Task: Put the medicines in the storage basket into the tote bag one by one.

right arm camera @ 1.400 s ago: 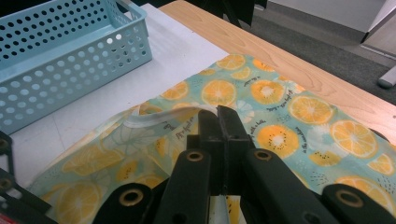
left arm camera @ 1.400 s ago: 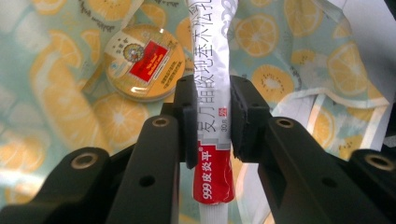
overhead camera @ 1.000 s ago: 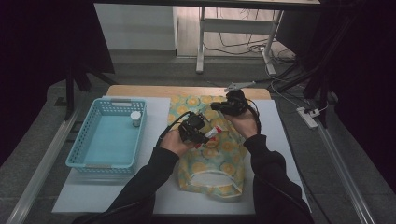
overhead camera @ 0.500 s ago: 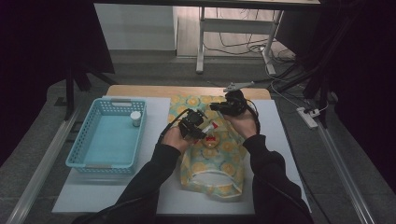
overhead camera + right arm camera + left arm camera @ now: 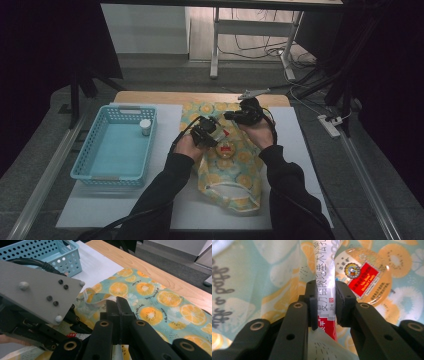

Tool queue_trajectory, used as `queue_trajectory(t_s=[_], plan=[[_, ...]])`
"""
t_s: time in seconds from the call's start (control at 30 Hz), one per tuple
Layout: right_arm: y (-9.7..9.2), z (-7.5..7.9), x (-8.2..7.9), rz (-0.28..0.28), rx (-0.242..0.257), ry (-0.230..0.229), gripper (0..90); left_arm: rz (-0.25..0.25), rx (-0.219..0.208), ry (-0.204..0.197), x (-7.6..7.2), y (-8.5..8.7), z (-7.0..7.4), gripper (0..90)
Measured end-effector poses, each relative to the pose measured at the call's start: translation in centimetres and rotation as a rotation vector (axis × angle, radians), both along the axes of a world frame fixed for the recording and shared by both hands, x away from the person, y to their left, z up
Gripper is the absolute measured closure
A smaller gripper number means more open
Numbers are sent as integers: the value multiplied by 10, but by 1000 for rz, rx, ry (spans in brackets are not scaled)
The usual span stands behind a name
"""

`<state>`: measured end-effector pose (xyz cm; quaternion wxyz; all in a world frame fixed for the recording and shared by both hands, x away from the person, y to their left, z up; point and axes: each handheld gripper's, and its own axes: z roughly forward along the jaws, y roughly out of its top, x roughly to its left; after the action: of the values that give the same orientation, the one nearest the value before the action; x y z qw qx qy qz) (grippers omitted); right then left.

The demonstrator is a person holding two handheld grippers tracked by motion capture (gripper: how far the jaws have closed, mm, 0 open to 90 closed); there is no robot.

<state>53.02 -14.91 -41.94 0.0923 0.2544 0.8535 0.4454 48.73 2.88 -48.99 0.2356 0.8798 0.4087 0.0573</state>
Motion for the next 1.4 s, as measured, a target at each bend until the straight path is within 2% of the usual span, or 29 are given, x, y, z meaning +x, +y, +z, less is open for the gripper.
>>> queue_trajectory(t_s=[0.17, 0.47, 0.67, 0.83, 0.97, 1.1, 1.2, 1.4], plan=[[2, -3, 0, 0, -8, 1, 900, 6, 4, 2, 0, 2, -4, 727], [1, -3, 1, -11, -7, 2, 900, -16, -46, -19, -4, 7, 4, 648], [-1, -4, 2, -17, -7, 4, 900, -54, -94, -46, -12, 10, 13, 575], [-1, -5, 3, -17, -9, 0, 900, -88, -152, -58, -20, 13, 21, 513], [0, -5, 3, -18, -10, 2, 900, -125, -176, -78, -27, 14, 25, 445], [0, -6, 3, -21, -13, 6, 900, -154, -218, -83, -33, 17, 32, 376], [-1, -5, 3, -20, -10, 8, 900, -158, -233, -99, -39, 23, 38, 317], [-3, -5, 3, -16, -4, 9, 900, -151, -298, -94, -44, 42, 44, 223]])
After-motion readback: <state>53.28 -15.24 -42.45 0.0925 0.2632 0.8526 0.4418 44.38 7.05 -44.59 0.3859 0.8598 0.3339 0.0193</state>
